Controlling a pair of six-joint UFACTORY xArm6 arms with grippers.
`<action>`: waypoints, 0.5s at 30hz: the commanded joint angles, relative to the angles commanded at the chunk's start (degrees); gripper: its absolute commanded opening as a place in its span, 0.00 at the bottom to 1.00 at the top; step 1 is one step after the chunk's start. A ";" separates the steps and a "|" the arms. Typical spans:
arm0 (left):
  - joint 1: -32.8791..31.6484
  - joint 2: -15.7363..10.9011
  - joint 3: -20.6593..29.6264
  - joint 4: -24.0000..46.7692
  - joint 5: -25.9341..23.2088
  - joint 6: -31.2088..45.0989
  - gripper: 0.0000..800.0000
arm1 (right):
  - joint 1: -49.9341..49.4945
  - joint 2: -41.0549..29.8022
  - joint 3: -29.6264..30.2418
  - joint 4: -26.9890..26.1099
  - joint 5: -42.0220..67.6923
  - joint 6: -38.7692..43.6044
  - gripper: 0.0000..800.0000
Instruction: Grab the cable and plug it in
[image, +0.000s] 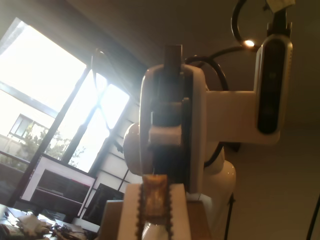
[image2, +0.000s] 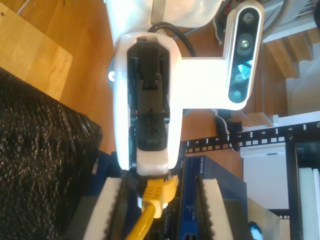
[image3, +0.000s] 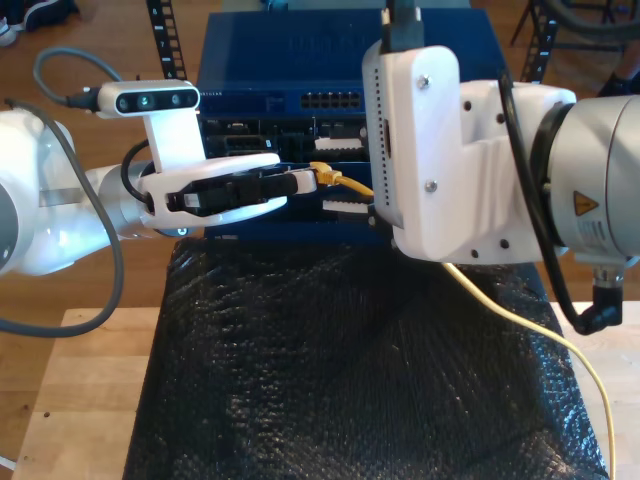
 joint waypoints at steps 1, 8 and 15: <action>-0.09 -0.09 0.00 0.00 0.00 0.00 0.01 | 0.00 0.00 -0.09 0.00 0.00 0.00 0.39; 0.00 -0.09 0.00 0.00 0.00 0.00 0.01 | 0.00 0.00 0.00 0.00 0.00 0.09 0.36; 0.00 -0.18 -0.53 0.00 0.00 -0.35 0.01 | 0.00 0.00 0.00 0.00 0.09 0.18 0.33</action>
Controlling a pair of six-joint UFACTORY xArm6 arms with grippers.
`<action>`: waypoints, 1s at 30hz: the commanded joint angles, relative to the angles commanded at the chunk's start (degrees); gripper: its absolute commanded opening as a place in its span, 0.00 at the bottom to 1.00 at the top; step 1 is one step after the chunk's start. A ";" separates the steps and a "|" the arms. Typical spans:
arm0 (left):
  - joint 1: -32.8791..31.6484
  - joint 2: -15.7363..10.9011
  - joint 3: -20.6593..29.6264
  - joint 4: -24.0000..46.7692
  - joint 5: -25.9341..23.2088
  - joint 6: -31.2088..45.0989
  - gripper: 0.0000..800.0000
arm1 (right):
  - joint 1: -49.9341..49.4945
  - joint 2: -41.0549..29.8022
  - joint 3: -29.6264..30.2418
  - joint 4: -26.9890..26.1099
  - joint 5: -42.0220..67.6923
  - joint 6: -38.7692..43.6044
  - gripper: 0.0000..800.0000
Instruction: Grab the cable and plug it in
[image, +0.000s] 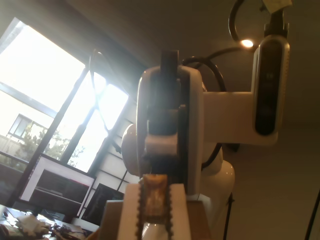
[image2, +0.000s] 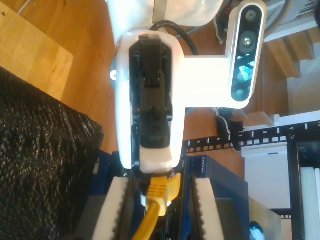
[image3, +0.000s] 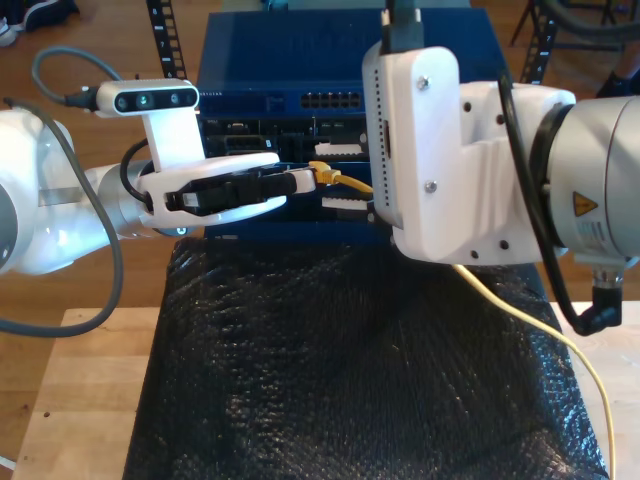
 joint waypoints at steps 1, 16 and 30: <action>0.00 0.00 -0.09 0.00 0.00 -0.18 0.01 | 0.00 0.00 0.00 0.00 0.00 0.00 0.32; 0.00 0.00 -0.26 0.00 0.00 -0.26 0.01 | 0.00 0.00 0.18 0.09 -0.09 0.18 0.23; 0.09 -0.09 -0.35 0.00 0.00 -0.35 0.05 | 0.00 0.00 0.35 0.09 -0.18 0.79 0.07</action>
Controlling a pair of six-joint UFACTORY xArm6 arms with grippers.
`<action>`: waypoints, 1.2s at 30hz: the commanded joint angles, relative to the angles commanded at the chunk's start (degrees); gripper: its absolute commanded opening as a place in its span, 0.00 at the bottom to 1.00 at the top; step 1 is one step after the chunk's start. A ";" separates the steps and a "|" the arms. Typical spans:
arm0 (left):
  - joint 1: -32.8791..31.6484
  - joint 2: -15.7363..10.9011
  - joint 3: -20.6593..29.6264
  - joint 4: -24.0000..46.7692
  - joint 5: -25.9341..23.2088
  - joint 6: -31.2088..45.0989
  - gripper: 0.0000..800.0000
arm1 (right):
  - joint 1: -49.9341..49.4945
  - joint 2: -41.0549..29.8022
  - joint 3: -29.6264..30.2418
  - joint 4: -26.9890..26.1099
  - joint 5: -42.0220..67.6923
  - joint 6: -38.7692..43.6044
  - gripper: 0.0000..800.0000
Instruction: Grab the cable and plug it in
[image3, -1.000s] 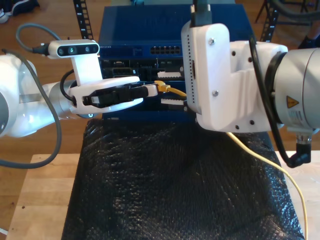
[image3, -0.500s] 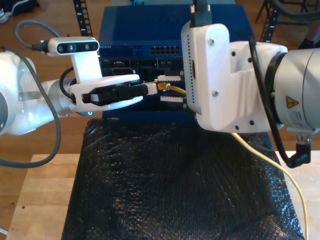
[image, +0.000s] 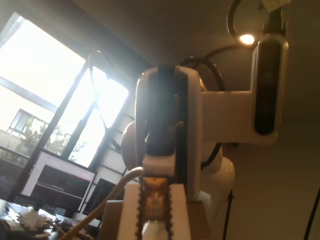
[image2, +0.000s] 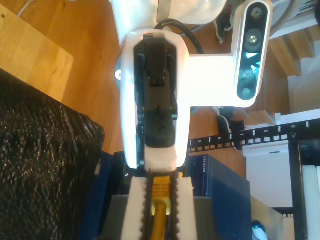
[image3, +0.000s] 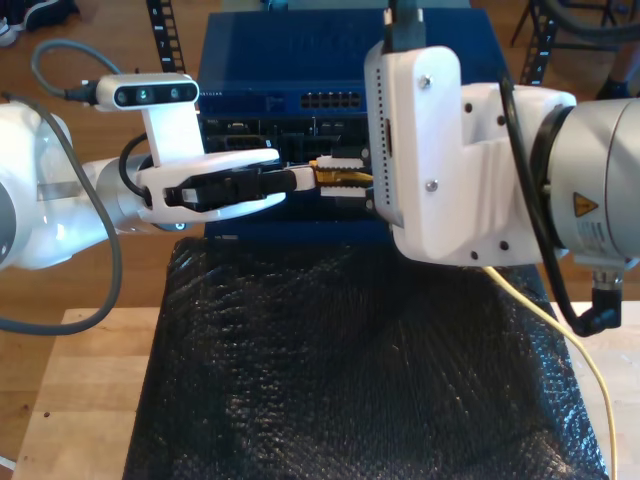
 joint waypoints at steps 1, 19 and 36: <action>0.00 0.00 0.00 0.00 0.00 0.00 0.08 | 0.00 0.00 0.09 0.00 0.00 0.09 0.06; 0.09 -0.09 0.00 0.18 0.70 -0.79 0.52 | -0.26 -0.35 0.18 -0.09 -0.70 1.85 0.00; 0.44 -4.92 -0.70 4.04 -8.09 -0.62 0.82 | -8.35 0.35 -0.26 0.00 -0.70 4.22 0.00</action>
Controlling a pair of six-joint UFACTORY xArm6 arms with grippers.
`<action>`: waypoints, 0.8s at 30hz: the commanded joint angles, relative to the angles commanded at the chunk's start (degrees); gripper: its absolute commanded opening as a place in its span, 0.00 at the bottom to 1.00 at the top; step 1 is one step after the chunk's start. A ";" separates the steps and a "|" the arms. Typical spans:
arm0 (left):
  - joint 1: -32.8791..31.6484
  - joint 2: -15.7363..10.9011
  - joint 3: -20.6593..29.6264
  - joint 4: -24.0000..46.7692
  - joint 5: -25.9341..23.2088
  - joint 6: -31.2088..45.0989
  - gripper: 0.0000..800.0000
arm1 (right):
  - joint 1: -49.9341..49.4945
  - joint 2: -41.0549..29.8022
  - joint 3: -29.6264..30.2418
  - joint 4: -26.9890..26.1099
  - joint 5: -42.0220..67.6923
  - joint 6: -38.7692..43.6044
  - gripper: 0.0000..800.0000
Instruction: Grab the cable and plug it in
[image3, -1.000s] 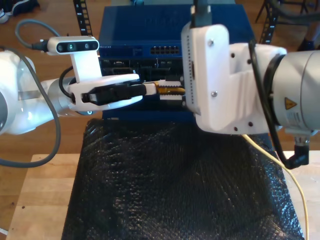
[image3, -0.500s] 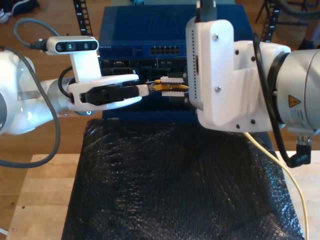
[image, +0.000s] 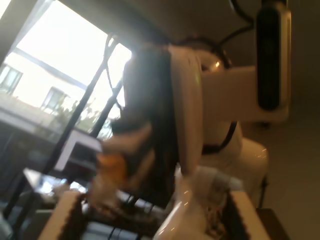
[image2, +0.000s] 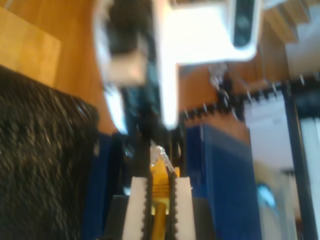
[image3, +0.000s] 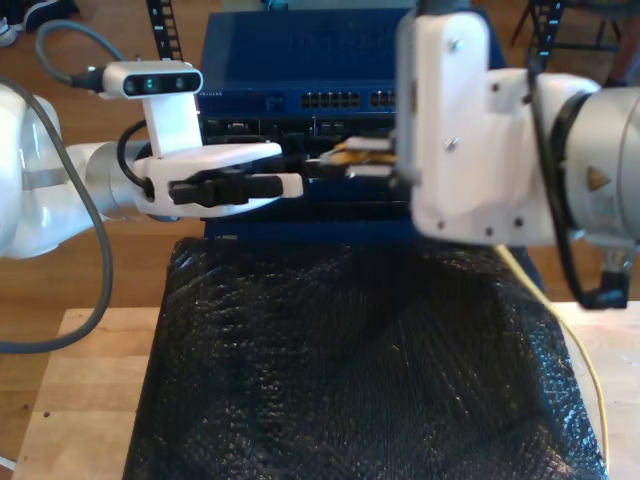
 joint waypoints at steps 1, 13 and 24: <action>0.00 -0.09 -0.18 0.44 -0.35 0.00 0.82 | -0.79 0.00 0.00 0.00 0.09 0.00 0.00; 4.13 -3.52 -1.85 10.64 -11.08 0.18 0.96 | -2.02 2.81 -1.49 -0.09 0.44 0.00 0.00; 6.24 -6.86 -3.43 21.98 -20.22 0.35 0.99 | -4.40 7.74 -2.73 -0.09 0.70 1.14 0.00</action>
